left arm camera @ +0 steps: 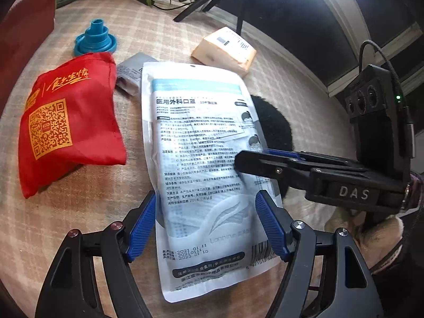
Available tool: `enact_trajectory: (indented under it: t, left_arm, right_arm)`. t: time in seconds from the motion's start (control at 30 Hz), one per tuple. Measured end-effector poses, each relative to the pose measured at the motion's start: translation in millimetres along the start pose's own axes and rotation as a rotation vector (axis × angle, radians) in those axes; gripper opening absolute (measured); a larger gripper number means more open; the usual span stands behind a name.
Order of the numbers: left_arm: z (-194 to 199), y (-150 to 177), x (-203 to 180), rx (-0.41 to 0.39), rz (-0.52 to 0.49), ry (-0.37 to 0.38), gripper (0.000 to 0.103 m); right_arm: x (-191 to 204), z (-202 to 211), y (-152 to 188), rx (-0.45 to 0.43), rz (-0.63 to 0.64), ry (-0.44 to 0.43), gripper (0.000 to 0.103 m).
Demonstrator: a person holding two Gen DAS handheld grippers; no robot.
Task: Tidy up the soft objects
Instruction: 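Close the right gripper on the mask packet's edge and lift it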
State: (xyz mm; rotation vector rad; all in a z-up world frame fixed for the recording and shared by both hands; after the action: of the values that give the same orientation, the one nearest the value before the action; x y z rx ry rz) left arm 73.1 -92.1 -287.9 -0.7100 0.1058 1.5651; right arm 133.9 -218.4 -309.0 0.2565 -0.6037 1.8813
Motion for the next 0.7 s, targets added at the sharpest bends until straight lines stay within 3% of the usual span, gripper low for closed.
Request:
enact_trajectory:
  t: [0.43, 0.7]
  left_arm:
    - [-11.9, 14.8, -20.4, 0.032, -0.013, 0.067, 0.073]
    - [-18.0, 15.1, -15.9, 0.033, -0.007, 0.028, 0.074]
  right_arm:
    - [-14.4, 22.1, 11.3, -0.039, 0.023, 0.077, 0.030]
    - [-22.3, 19.9, 16.5, -0.052, -0.005, 0.052, 0.029]
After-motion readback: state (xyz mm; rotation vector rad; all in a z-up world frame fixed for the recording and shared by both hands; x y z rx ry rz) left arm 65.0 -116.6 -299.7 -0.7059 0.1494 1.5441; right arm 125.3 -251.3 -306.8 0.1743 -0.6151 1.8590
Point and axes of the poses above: each gripper's, at about its wrist camera, not at the fingertips, and z roughly against the way its jaws point, x to its left, y to its underside, the point moved 7 cm from there along -z, roughly the way its jaws point, and after that the axes turned 1 degree about y, right-handed, at the moved point
